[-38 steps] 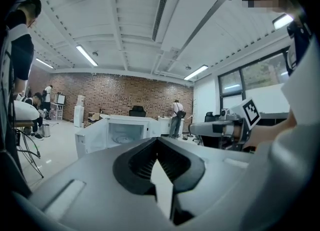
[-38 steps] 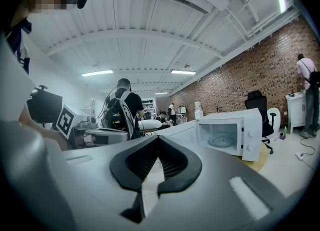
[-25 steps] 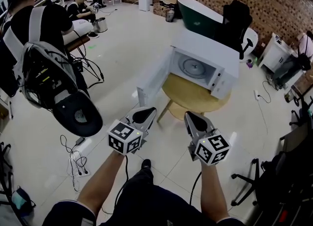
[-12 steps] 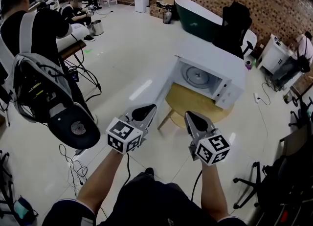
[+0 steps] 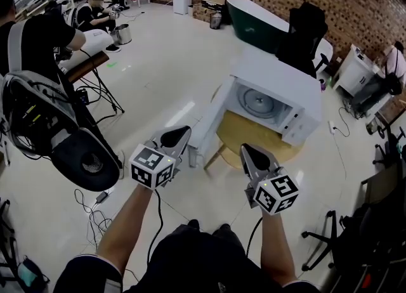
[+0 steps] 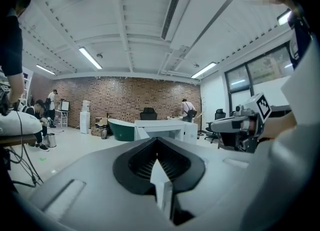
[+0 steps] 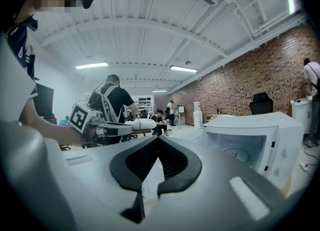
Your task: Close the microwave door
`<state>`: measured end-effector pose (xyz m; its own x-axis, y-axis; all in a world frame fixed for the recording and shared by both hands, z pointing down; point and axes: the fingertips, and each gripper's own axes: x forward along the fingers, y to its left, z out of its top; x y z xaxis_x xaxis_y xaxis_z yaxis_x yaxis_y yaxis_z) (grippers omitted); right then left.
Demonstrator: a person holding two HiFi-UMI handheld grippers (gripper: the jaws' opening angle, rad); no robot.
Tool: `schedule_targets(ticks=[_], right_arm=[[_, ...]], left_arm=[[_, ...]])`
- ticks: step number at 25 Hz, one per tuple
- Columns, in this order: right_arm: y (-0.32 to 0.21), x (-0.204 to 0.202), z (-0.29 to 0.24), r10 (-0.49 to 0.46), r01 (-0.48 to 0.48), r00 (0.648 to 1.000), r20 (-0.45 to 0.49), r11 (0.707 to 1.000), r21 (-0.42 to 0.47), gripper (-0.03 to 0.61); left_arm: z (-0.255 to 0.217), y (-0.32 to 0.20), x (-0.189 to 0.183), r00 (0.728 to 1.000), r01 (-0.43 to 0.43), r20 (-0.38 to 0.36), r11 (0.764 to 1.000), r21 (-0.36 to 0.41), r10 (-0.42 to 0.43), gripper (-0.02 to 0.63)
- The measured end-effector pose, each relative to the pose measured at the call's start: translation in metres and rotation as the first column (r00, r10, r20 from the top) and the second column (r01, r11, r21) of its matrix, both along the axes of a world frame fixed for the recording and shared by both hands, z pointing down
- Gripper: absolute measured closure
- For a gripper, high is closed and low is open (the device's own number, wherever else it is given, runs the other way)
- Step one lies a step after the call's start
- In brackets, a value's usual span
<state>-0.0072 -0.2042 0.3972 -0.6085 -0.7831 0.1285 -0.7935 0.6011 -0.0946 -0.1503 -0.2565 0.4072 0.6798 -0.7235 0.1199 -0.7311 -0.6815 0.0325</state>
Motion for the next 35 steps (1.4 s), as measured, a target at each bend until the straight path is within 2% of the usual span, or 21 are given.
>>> schedule_targets(ticks=[5, 9, 19, 22, 26, 30, 35], right_arm=[[0.000, 0.003, 0.001, -0.003, 0.003, 1.000, -0.010, 1.000, -0.010, 0.577], [-0.002, 0.016, 0.001, 0.014, -0.014, 1.000, -0.021, 1.000, -0.009, 0.577], [-0.007, 0.018, 0.005, 0.020, -0.020, 1.000, -0.024, 1.000, -0.022, 0.577], [-0.007, 0.016, 0.007, 0.016, -0.017, 1.000, -0.021, 1.000, -0.024, 0.577], [-0.005, 0.012, 0.009, 0.011, -0.011, 1.000, -0.019, 1.000, -0.028, 0.577], [-0.002, 0.009, 0.008, 0.006, -0.007, 1.000, -0.017, 1.000, -0.028, 0.577], [0.002, 0.007, 0.009, 0.008, -0.009, 1.000, -0.018, 1.000, -0.029, 0.577]], left_arm=[[0.015, -0.023, -0.013, 0.999, 0.017, 0.041, 1.000, -0.007, -0.017, 0.601], [0.038, -0.034, -0.019, 0.997, 0.022, 0.075, 0.999, -0.044, -0.018, 0.601], [0.088, -0.028, -0.032, 0.991, 0.018, 0.130, 0.989, -0.145, 0.001, 0.601], [0.108, -0.018, -0.031, 0.987, -0.016, 0.156, 0.983, -0.185, 0.045, 0.601], [0.132, 0.002, -0.021, 0.972, -0.104, 0.181, 0.962, -0.251, 0.152, 0.507], [0.147, 0.016, -0.015, 0.946, -0.157, 0.228, 0.942, -0.298, 0.230, 0.452], [0.145, 0.023, -0.007, 0.945, -0.187, 0.213, 0.945, -0.267, 0.247, 0.456]])
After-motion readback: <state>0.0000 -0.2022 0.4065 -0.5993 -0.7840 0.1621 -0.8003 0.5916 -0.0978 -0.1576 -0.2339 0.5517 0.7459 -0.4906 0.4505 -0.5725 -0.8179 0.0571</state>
